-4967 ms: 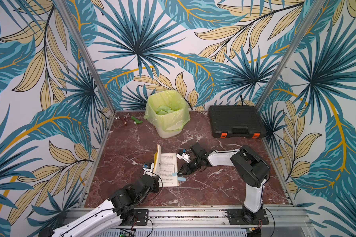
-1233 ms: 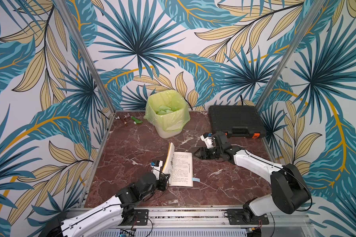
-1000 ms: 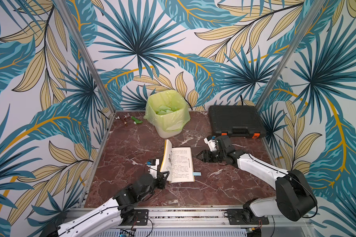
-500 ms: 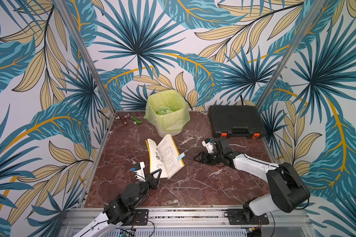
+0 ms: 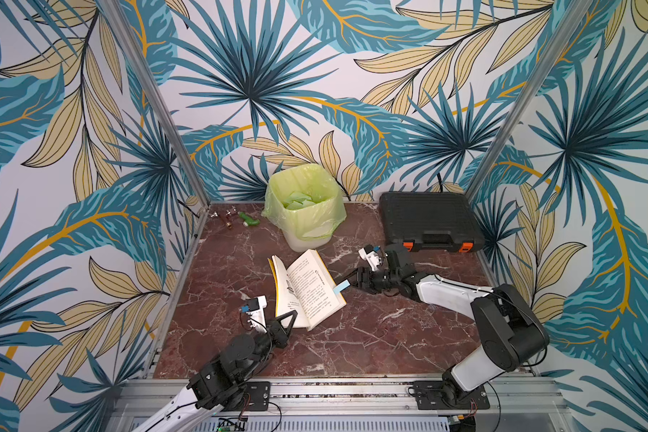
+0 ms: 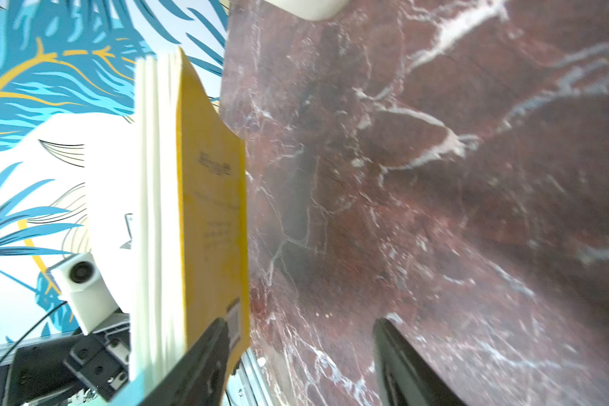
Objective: Peel off the used sticky note
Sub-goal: Turn the page of the book at the center of the board.
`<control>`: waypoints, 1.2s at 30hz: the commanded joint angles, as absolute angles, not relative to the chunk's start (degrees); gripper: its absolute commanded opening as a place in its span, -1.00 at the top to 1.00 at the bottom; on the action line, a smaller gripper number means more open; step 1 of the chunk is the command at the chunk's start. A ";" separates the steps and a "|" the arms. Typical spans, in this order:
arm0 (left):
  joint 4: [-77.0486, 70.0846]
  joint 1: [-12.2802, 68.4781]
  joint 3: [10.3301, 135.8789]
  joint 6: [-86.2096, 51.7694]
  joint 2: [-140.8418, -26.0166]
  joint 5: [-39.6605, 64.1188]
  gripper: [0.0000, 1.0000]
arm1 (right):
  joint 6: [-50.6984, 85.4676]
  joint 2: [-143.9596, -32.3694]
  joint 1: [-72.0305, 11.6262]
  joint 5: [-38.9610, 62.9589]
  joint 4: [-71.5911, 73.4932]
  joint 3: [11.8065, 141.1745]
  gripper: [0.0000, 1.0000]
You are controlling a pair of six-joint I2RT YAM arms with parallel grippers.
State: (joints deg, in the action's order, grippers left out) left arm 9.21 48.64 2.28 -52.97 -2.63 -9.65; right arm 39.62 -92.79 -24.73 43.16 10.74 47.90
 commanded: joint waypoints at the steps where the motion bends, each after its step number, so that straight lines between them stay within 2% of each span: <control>1: 16.51 48.43 0.79 -50.29 -2.02 -7.67 1.00 | 40.69 -94.21 -24.95 47.87 13.45 50.71 -0.38; 12: 12.92 48.43 0.70 -47.70 -2.24 -3.04 1.00 | 44.20 -94.70 -25.89 55.12 20.63 50.40 -0.54; 17: 12.57 48.43 0.70 -47.20 -2.28 -2.52 1.00 | 42.55 -93.53 -26.96 55.45 18.72 49.92 -0.50; 30: 11.66 48.44 0.70 -46.85 -2.32 -2.35 1.00 | 42.29 -94.13 -29.38 54.96 18.36 49.91 0.14; 36: 10.84 48.42 0.68 -46.51 -2.76 -2.62 1.00 | 41.89 -93.09 -29.75 54.32 17.15 49.55 0.75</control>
